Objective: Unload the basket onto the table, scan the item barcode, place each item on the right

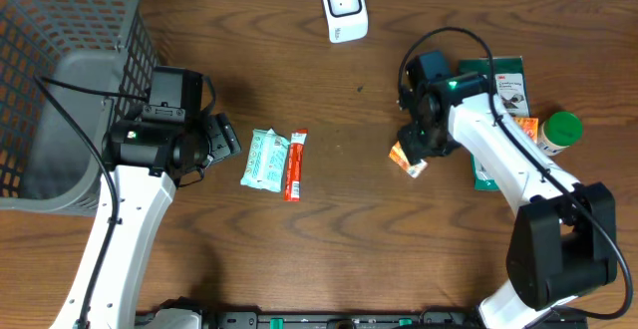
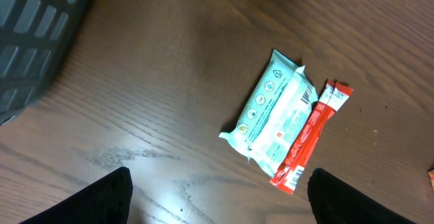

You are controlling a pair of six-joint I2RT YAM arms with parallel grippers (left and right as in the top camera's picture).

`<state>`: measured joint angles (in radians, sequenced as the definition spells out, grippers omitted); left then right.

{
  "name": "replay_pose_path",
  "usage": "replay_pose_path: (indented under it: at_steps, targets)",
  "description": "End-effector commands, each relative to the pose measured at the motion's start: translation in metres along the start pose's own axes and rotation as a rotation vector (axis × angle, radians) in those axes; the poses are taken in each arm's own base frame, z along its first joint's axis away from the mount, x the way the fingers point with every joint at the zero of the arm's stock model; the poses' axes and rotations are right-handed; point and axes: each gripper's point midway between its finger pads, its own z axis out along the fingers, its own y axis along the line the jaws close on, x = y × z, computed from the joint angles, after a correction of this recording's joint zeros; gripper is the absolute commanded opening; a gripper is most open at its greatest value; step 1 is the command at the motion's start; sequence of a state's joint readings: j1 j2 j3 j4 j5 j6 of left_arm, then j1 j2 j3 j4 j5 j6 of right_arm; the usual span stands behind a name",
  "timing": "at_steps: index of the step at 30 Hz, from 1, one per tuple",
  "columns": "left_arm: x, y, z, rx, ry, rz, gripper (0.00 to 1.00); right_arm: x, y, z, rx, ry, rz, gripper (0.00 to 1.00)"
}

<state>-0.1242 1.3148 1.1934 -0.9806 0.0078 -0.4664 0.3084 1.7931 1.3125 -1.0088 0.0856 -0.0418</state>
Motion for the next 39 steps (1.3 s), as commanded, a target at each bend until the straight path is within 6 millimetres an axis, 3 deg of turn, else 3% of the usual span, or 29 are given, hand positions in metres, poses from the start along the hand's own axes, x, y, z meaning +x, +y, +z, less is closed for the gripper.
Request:
replay_pose_path:
  at_steps: [1,10,17,25,30,39]
  targets:
    - [-0.003,0.003,-0.002,-0.011,-0.011,0.005,0.83,0.005,0.006,0.011,-0.028,0.016,-0.021,0.65]
    - [-0.003,0.003,-0.002,-0.011,-0.011,0.005,0.83,0.009,0.025,0.02,-0.13,0.012,-0.021,0.61]
    - [-0.003,0.003,-0.002,-0.011,-0.011,0.005,0.84,0.008,0.03,0.02,-0.152,0.004,-0.016,0.48]
    - [-0.003,0.003,-0.002,-0.011,-0.011,0.005,0.83,0.008,0.03,0.032,-0.144,-0.018,-0.014,0.5]
    - [-0.003,0.003,-0.002,-0.011,-0.011,0.005,0.83,0.004,0.031,0.032,-0.146,-0.032,0.031,0.36]
    - [-0.003,0.003,-0.002,-0.011,-0.011,0.005,0.83,-0.005,0.04,0.03,-0.208,-0.056,0.134,0.36]
